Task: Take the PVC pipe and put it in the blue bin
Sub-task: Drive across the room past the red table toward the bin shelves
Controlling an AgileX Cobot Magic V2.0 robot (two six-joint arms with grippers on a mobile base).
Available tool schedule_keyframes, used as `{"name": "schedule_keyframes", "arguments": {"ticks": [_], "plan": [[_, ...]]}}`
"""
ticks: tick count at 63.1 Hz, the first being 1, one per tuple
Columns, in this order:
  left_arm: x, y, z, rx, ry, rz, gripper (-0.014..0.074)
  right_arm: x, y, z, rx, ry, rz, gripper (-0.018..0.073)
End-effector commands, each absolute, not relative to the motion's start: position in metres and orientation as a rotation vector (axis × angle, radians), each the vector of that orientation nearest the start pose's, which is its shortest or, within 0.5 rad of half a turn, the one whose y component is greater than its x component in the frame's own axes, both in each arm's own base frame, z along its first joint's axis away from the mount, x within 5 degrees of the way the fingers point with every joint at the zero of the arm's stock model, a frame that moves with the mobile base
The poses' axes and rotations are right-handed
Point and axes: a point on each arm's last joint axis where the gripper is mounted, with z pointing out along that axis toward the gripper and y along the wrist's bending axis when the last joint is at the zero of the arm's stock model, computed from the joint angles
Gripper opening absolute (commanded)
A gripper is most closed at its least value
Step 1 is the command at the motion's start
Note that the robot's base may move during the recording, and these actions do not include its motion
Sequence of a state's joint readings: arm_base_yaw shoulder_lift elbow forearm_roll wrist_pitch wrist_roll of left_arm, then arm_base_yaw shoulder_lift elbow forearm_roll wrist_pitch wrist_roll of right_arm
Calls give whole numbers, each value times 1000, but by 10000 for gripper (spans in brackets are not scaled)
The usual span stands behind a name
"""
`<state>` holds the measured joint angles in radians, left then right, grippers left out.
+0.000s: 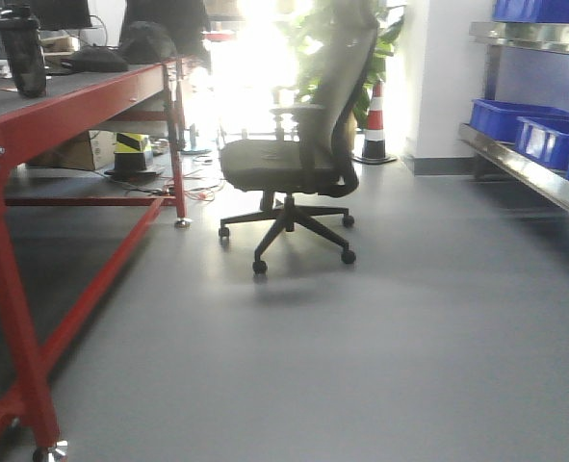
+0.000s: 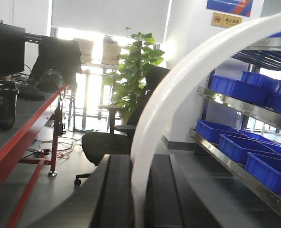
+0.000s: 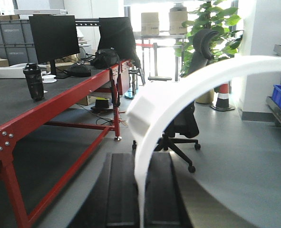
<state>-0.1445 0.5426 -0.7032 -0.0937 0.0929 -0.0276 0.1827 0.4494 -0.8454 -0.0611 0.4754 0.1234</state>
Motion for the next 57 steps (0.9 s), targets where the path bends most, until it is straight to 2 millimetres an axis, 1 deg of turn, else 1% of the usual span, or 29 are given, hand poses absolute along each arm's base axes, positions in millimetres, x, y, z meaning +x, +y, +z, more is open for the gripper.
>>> {"name": "schedule_keyframes", "arguments": {"ticks": [1,57], "plan": [[104,-16,401,26,1392,-230,-111,63,9,419,-72,1539,174,-167],[104,-16,401,26,1392,-230,-111,63,9,419,-72,1539,174,-167]]}}
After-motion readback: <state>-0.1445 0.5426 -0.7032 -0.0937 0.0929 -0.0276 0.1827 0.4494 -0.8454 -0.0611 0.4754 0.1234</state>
